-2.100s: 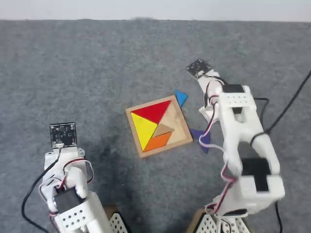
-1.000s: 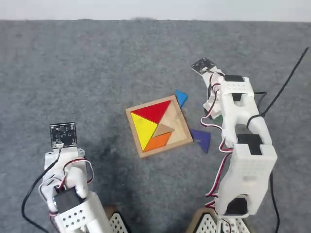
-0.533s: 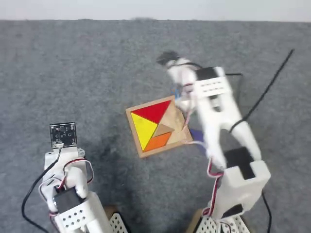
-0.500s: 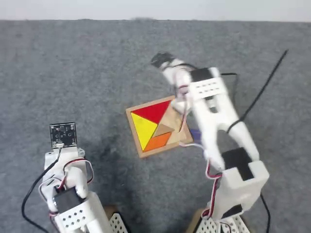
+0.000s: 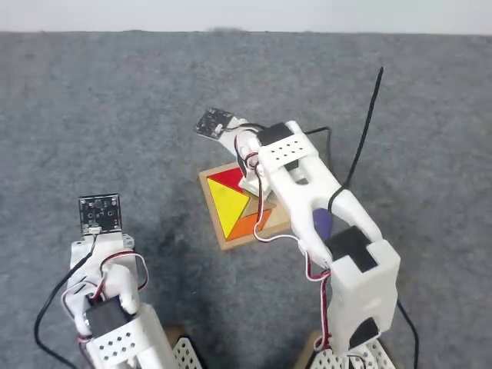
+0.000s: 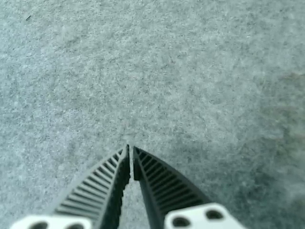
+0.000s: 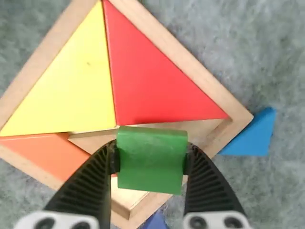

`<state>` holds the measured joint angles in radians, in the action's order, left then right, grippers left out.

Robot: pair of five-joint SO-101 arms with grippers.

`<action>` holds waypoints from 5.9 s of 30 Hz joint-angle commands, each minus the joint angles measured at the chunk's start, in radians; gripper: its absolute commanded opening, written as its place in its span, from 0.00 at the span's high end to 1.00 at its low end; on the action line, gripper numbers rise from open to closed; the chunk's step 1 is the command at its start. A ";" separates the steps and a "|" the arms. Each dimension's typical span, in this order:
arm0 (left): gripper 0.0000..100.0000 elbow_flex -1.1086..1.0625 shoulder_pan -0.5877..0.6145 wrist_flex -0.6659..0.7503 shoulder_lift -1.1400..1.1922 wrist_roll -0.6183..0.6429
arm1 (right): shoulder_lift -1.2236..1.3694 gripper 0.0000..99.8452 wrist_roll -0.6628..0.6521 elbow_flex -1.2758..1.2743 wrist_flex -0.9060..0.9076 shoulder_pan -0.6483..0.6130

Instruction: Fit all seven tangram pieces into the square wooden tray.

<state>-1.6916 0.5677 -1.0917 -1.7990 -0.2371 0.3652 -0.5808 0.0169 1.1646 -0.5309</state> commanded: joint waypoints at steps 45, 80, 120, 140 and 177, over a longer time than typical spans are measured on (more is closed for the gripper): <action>0.98 0.008 0.000 -0.003 -0.015 -0.012 | -0.019 0.72 -0.025 0.141 0.064 0.071; 0.98 0.008 0.000 -0.003 -0.015 -0.012 | -0.007 0.99 0.089 -0.068 -0.116 0.042; 0.98 0.008 0.000 -0.003 -0.015 -0.012 | -0.727 0.98 0.405 -0.750 -0.323 0.311; 0.98 0.008 0.000 -0.003 -0.015 -0.012 | -0.464 0.81 0.269 -0.770 -0.255 0.254; 0.98 0.008 0.000 -0.003 -0.015 -0.012 | -0.340 0.91 0.020 -0.644 -0.262 0.251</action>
<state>-1.6916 0.5677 -1.0917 -1.7990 -0.2371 0.0353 -0.5455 -0.6659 0.8991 -0.2700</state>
